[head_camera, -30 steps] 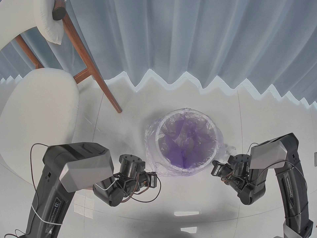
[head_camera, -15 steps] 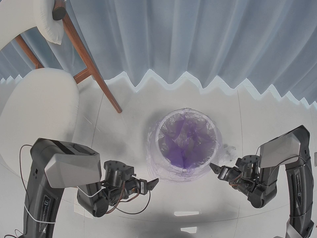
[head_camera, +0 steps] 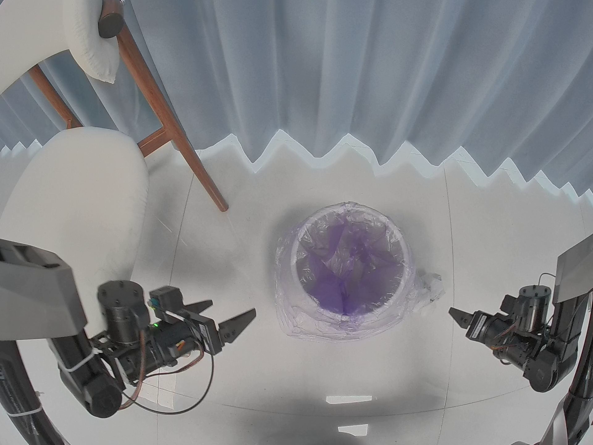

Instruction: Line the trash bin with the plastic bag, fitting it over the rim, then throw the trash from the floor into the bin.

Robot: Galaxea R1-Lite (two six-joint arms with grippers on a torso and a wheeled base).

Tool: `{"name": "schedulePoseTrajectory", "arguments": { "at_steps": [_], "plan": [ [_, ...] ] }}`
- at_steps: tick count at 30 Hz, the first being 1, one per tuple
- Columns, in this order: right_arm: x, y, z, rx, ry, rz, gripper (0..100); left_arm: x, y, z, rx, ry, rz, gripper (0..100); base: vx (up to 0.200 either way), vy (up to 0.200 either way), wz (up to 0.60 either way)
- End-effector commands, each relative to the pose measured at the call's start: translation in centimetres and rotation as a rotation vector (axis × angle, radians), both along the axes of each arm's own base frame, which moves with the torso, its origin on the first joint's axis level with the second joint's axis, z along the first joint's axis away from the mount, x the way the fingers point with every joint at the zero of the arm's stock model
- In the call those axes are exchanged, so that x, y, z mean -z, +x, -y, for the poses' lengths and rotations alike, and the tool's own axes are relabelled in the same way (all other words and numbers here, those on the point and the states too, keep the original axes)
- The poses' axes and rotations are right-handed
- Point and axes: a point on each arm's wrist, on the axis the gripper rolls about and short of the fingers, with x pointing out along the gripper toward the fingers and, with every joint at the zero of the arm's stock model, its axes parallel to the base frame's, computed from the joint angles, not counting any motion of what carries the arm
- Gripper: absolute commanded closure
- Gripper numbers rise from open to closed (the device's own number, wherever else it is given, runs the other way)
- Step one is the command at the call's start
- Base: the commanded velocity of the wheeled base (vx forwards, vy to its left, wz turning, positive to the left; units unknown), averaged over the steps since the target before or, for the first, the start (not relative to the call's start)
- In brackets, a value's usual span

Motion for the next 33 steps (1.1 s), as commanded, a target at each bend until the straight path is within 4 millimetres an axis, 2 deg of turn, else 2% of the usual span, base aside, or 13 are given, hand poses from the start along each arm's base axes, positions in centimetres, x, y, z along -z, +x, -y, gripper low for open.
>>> {"name": "schedulePoseTrajectory", "arguments": {
  "at_steps": [1, 2, 3, 7, 8, 9, 14, 17, 20, 24, 26, 32, 33],
  "plan": [
    [1.2, 0.5, 4.5, 0.074, -0.094, -0.031, 0, -7.8, -4.0, -2.9, -0.023, -0.113, 0.289, 0, 0.000, 0.000, 0.00],
    [1.4, 0.6, 4.5, 0.072, -0.095, -0.033, 0, -7.8, -4.1, -3.0, -0.022, -0.111, 0.292, 0, 0.000, 0.000, 0.00],
    [3.1, 2.6, 4.6, 0.065, -0.105, -0.037, 0, -8.5, -4.8, -3.4, -0.026, -0.092, 0.339, 0, 0.000, 0.000, 0.00],
    [5.0, 5.7, 4.6, 0.035, -0.123, 0.001, 0, -10.2, -5.6, -3.9, -0.027, -0.078, 0.445, 0, 0.000, 0.000, 0.00],
    [5.0, 5.7, 4.6, 0.035, -0.123, 0.001, 0, -10.2, -5.6, -3.9, -0.027, -0.078, 0.445, 0, 0.000, 0.000, 0.00],
    [5.8, 6.8, 4.6, 0.011, -0.123, 0.016, 0, -11.8, -6.3, -4.2, -0.033, -0.089, 0.526, 0, 0.000, 0.000, 0.00],
    [7.5, 8.6, 4.6, -0.016, -0.148, -0.014, 0, -14.1, -8.7, -5.6, -0.067, -0.066, 0.604, 0, 0.000, 0.000, 0.00],
    [7.8, 9.9, 4.4, -0.035, -0.148, -0.025, 0, -14.8, -9.6, -6.6, -0.115, -0.028, 0.604, 0, 0.000, 0.000, 0.00],
    [7.9, 12.3, 3.4, -0.068, -0.149, -0.036, 0, -15.6, -10.8, -7.6, -0.170, -0.010, 0.601, 0, 0.000, 0.000, 0.00],
    [7.5, 14.8, 2.7, -0.087, -0.148, -0.037, 0, -16.3, -11.2, -8.2, -0.228, 0.011, 0.605, 0, 0.000, 0.000, 0.00],
    [7.7, 16.6, 2.3, -0.100, -0.147, -0.069, 0, -17.4, -11.2, -9.0, -0.308, 0.059, 0.641, 0, 0.000, 0.000, 0.00],
    [7.9, 18.4, 1.0, -0.132, -0.146, -0.114, 0, -18.3, -11.9, -9.6, -0.355, 0.066, 0.675, 0, 0.000, 0.000, 0.00],
    [7.6, 19.6, 0.8, -0.135, -0.146, -0.121, 0, -18.5, -12.3, -9.7, -0.364, 0.067, 0.676, 0, 0.000, 0.000, 0.00]
  ]
}}
